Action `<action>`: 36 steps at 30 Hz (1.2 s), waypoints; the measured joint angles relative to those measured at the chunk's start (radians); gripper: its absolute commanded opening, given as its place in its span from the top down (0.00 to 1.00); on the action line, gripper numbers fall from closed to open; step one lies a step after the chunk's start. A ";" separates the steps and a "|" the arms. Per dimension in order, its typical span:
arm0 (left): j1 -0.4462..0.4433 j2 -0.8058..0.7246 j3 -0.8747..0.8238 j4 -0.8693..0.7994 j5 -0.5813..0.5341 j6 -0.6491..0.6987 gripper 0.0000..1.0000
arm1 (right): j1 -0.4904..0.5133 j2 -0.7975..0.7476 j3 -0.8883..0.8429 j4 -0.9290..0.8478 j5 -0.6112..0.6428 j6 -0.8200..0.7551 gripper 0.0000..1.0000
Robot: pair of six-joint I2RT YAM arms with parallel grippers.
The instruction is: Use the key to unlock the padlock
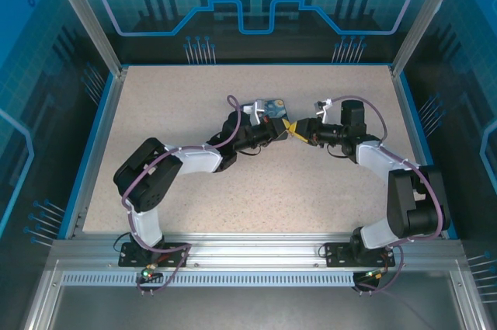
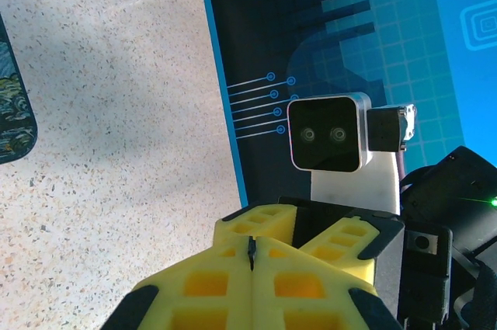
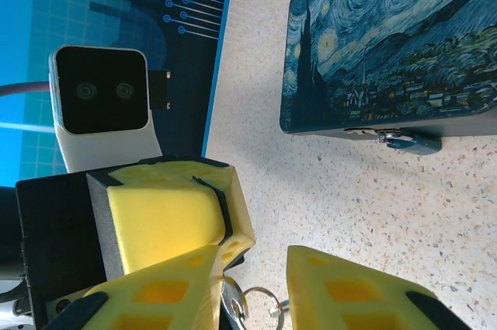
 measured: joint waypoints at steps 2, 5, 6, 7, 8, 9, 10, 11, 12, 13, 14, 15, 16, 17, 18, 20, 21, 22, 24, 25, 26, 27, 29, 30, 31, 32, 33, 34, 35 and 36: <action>0.000 0.000 0.000 0.000 0.000 0.000 1.00 | 0.001 0.000 0.000 0.000 -0.002 0.000 0.78; -0.001 0.001 0.000 0.000 0.000 0.000 1.00 | 0.001 0.000 0.000 0.000 -0.009 0.000 0.79; -0.001 0.001 0.000 0.000 0.000 0.000 1.00 | 0.001 0.000 0.000 0.000 -0.011 0.000 0.79; -0.002 0.002 0.000 0.000 0.000 0.000 1.00 | 0.001 0.000 0.000 0.000 -0.016 0.000 0.78; -0.002 0.002 0.000 0.000 0.000 0.000 1.00 | 0.001 0.000 0.000 0.000 -0.019 0.000 0.78; -0.003 0.002 0.000 0.000 0.000 0.000 1.00 | 0.001 0.000 0.000 0.000 -0.024 0.000 0.78; -0.003 0.003 0.000 0.001 0.000 0.000 1.00 | 0.002 0.000 0.000 0.000 -0.026 0.000 0.75; -0.003 0.003 0.000 0.001 0.000 0.000 1.00 | 0.002 0.000 0.000 0.000 -0.029 0.002 0.74; -0.003 0.003 0.000 0.002 0.000 0.000 1.00 | 0.002 0.000 0.000 0.000 -0.032 0.002 0.74; -0.003 0.003 0.000 0.004 0.000 0.000 1.00 | 0.002 0.000 0.000 0.000 -0.035 0.000 0.75; -0.003 0.003 0.000 0.004 0.000 0.000 1.00 | 0.002 0.000 0.000 0.000 -0.039 0.000 0.75; -0.003 0.003 0.000 0.004 0.000 0.000 1.00 | 0.002 0.000 0.000 0.000 -0.043 0.000 0.76; -0.003 0.003 0.000 0.004 0.000 0.000 1.00 | 0.002 0.000 0.000 0.000 -0.046 -0.001 0.77; -0.003 0.004 0.000 0.004 0.000 0.000 1.00 | 0.002 0.000 0.000 0.000 -0.048 -0.001 0.80; -0.003 0.005 0.000 0.004 0.000 0.000 1.00 | 0.002 -0.001 0.000 0.000 -0.050 -0.002 0.83; -0.003 0.008 0.000 0.007 0.000 0.000 1.00 | 0.002 -0.003 -0.001 0.000 -0.050 -0.002 0.88; -0.003 0.010 0.000 0.008 0.000 0.000 1.00 | 0.002 -0.003 -0.002 0.000 -0.050 -0.001 0.89; -0.003 0.011 0.000 0.008 -0.001 0.000 1.00 | 0.002 -0.003 -0.002 -0.001 -0.051 0.000 0.91; -0.003 0.016 0.000 0.009 -0.001 -0.001 1.00 | 0.002 -0.005 -0.003 0.000 -0.053 0.000 0.97; -0.002 0.016 0.000 0.008 -0.002 -0.001 1.00 | 0.002 -0.005 -0.003 -0.002 -0.053 0.002 1.00; -0.002 0.016 0.001 0.008 -0.002 -0.001 1.00 | 0.002 -0.005 -0.003 -0.001 -0.054 0.001 1.00; -0.002 0.016 0.001 0.009 -0.002 -0.001 1.00 | 0.002 -0.006 -0.005 -0.001 -0.054 0.006 1.00; -0.003 0.016 0.001 0.008 -0.002 -0.001 1.00 | 0.002 -0.009 -0.007 -0.001 -0.054 0.007 1.00; -0.003 0.016 0.001 0.008 -0.002 -0.001 1.00 | 0.002 -0.010 -0.008 -0.001 -0.054 0.007 1.00; -0.003 0.016 0.002 0.008 -0.001 -0.001 0.95 | 0.002 -0.011 -0.008 -0.001 -0.053 0.007 1.00; -0.003 0.016 0.002 0.008 -0.001 0.000 0.83 | 0.002 -0.013 -0.008 -0.002 -0.053 0.007 1.00; -0.003 0.016 0.002 0.008 -0.001 0.000 0.71 | 0.002 -0.014 -0.008 -0.003 -0.053 0.006 1.00; -0.003 0.016 0.002 0.007 -0.002 -0.003 0.64 | 0.002 -0.016 -0.009 -0.003 -0.054 0.006 1.00; -0.002 0.016 0.002 0.005 -0.003 -0.003 0.57 | 0.002 -0.019 -0.010 -0.004 -0.054 0.006 1.00; 0.002 0.015 0.002 0.002 -0.003 0.000 0.52 | 0.001 -0.023 -0.013 -0.004 -0.054 0.005 1.00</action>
